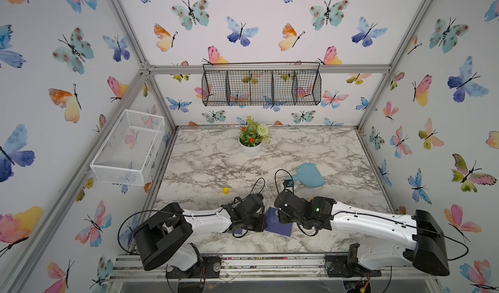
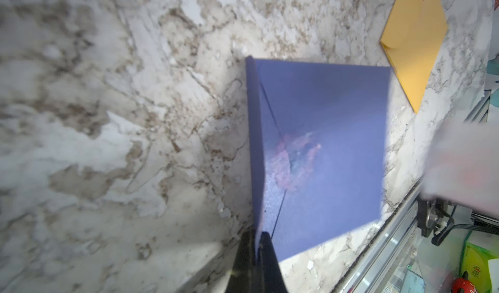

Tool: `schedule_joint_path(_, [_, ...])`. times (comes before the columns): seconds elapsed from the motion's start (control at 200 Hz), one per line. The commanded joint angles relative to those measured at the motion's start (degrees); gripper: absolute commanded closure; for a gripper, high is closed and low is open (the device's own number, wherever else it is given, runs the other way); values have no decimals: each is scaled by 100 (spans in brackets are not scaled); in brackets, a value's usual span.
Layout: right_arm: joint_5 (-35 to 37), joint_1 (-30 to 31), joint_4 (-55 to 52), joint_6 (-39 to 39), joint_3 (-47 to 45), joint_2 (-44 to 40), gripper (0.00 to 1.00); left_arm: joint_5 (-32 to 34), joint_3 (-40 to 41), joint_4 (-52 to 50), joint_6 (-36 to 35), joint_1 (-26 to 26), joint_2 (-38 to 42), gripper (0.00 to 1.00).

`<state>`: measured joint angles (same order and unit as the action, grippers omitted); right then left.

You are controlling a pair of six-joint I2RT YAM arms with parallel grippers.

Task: Seal the envelope with a glue stick
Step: Apply the envelope at the center of the board.

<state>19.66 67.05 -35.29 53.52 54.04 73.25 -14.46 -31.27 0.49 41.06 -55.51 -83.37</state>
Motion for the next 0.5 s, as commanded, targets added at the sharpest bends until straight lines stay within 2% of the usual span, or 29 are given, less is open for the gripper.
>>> schedule_joint_path(0.0, [362,-289,-218,-52,75,-311,97,266,-10,-380,-117,5,153,100])
schedule_joint_path(0.17, [429,-746,-459,-368,63,-537,97,386,-173,-727,-227,5,240,100])
schedule_joint_path(0.36, [398,-1115,-487,-624,13,-715,97,198,-302,-835,-429,4,502,72])
schedule_joint_path(0.496, [381,-1255,-488,-766,62,-716,97,160,-413,-981,-500,5,787,61])
